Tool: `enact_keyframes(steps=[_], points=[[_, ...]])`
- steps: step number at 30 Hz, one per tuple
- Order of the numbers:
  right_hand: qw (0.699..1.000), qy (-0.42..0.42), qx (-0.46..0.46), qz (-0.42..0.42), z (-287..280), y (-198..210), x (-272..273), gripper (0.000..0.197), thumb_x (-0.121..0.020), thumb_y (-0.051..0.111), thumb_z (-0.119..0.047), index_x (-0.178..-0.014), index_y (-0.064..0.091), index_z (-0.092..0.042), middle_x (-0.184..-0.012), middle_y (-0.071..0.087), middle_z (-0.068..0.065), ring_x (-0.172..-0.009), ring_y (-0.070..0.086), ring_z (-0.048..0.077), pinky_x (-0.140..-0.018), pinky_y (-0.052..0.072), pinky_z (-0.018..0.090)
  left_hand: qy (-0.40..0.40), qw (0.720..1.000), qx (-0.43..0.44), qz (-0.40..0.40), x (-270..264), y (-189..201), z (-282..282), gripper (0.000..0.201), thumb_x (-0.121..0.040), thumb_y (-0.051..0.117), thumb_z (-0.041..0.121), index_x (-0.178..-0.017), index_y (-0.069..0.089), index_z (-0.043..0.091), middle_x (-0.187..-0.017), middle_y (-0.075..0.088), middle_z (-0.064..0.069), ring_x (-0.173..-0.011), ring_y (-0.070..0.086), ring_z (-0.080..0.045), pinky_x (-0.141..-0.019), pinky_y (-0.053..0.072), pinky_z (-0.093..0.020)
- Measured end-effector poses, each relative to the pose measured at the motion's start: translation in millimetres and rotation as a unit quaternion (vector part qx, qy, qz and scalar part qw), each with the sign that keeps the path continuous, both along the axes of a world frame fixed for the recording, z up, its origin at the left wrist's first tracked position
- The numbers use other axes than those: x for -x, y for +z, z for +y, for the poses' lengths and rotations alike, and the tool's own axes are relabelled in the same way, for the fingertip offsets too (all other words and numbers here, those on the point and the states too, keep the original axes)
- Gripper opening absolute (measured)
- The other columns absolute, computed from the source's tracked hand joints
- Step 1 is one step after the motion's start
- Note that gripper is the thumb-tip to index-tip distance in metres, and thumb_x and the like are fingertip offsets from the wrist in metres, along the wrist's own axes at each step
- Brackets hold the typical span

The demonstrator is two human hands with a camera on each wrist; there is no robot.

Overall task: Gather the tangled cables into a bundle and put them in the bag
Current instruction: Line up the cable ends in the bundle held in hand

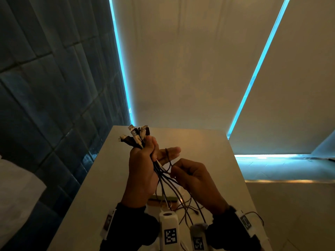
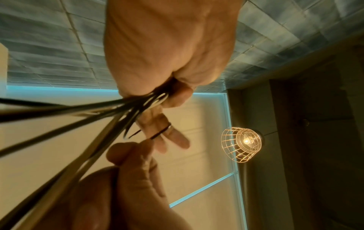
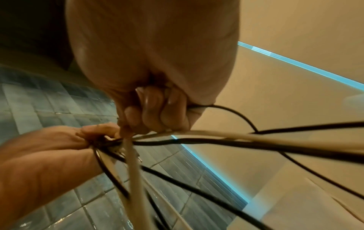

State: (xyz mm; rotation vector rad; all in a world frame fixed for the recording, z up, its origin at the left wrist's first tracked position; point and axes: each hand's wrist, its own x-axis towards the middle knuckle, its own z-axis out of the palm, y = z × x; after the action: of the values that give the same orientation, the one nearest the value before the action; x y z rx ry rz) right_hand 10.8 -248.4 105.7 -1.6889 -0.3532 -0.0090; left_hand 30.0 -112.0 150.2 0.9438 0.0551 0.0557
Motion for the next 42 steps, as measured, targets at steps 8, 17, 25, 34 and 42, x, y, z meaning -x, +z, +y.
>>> enact_keyframes(steps=[8,17,25,34,42], points=[[0.998,-0.040,0.043,0.035,-7.3,-28.7,-2.9,0.025,-0.096,0.054,-0.015,-0.073,0.062,-0.007,-0.049,0.047,-0.012,-0.046,0.038,0.000,-0.049,0.034,0.014,-0.011,1.000,-0.007,-0.017,-3.1,-5.6,2.8,0.035,-0.101,0.036,0.020,-0.068,0.043,0.014,-0.048,0.026,0.007,-0.041,0.022,-0.007,-0.041,0.020,-0.023],[0.991,-0.062,0.109,0.044,-12.3,-71.7,-13.5,0.024,-0.093,0.059,-0.021,-0.073,0.066,-0.011,-0.066,0.060,0.004,-0.063,0.053,0.008,-0.064,0.044,0.024,-0.011,0.999,-0.036,0.008,-2.3,-12.4,6.8,0.035,-0.101,0.038,0.021,-0.068,0.044,0.014,-0.046,0.028,0.008,-0.037,0.022,-0.006,-0.039,0.019,-0.021],[0.981,-0.094,0.163,0.051,-27.0,-106.7,-21.9,0.033,-0.091,0.061,-0.020,-0.059,0.061,-0.025,-0.057,0.058,0.000,-0.054,0.048,0.002,-0.059,0.039,0.022,-0.012,0.999,-0.045,0.022,-1.1,-9.1,11.6,0.038,-0.102,0.036,0.020,-0.065,0.041,0.015,-0.045,0.025,0.008,-0.035,0.020,-0.005,-0.038,0.018,-0.020],[0.942,-0.160,0.255,0.148,-38.0,-137.1,-23.3,0.030,-0.093,0.058,-0.020,-0.064,0.062,-0.024,-0.063,0.061,-0.002,-0.059,0.053,0.008,-0.064,0.048,0.032,-0.012,0.998,-0.049,0.038,-1.5,-6.6,14.8,0.035,-0.102,0.037,0.020,-0.069,0.044,0.014,-0.045,0.026,0.008,-0.036,0.022,-0.005,-0.036,0.021,-0.018],[0.987,-0.148,-0.039,-0.040,-6.7,2.5,-12.9,0.014,-0.094,0.057,-0.015,-0.085,0.062,-0.006,-0.058,0.048,0.001,-0.047,0.039,0.009,-0.043,0.035,0.022,0.009,0.994,-0.069,0.089,-2.4,-5.6,7.5,0.020,-0.101,0.043,0.022,-0.086,0.051,0.010,-0.055,0.045,0.003,-0.046,0.049,-0.013,-0.045,0.050,-0.028]])
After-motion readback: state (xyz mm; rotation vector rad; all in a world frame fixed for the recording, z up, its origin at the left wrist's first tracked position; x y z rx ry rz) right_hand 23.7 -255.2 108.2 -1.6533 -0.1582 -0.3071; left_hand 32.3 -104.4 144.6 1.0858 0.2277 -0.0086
